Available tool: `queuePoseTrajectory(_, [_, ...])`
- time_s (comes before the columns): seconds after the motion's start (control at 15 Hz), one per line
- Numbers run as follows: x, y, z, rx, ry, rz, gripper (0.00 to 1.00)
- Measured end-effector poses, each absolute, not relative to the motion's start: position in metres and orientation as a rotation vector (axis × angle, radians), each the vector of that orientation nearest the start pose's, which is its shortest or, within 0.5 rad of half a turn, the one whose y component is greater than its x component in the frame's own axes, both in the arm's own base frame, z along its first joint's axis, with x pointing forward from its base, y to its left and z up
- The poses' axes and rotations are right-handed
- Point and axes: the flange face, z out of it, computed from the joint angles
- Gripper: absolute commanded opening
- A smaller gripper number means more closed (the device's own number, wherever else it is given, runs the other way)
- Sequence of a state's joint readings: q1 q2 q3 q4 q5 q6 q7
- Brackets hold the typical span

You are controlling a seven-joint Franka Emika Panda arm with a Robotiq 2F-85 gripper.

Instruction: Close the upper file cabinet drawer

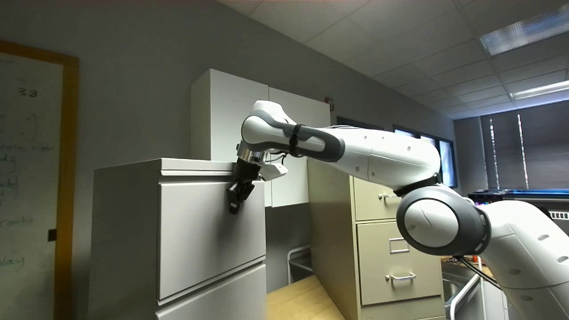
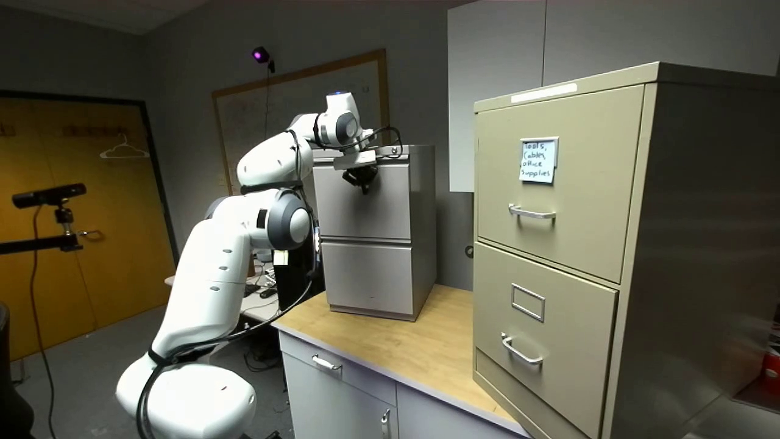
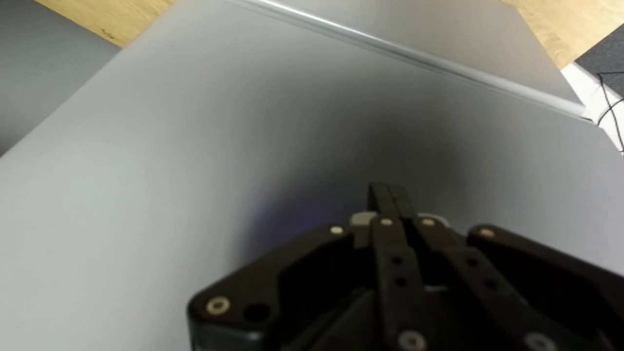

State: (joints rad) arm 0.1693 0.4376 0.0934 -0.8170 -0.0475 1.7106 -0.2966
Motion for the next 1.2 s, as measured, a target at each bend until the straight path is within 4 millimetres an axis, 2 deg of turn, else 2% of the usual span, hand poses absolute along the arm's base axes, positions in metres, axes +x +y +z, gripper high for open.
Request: queuePoseTrajectory(1.2, [0.6575,0.1499,0.7259,-2.968,-0.816,-0.707,0.00])
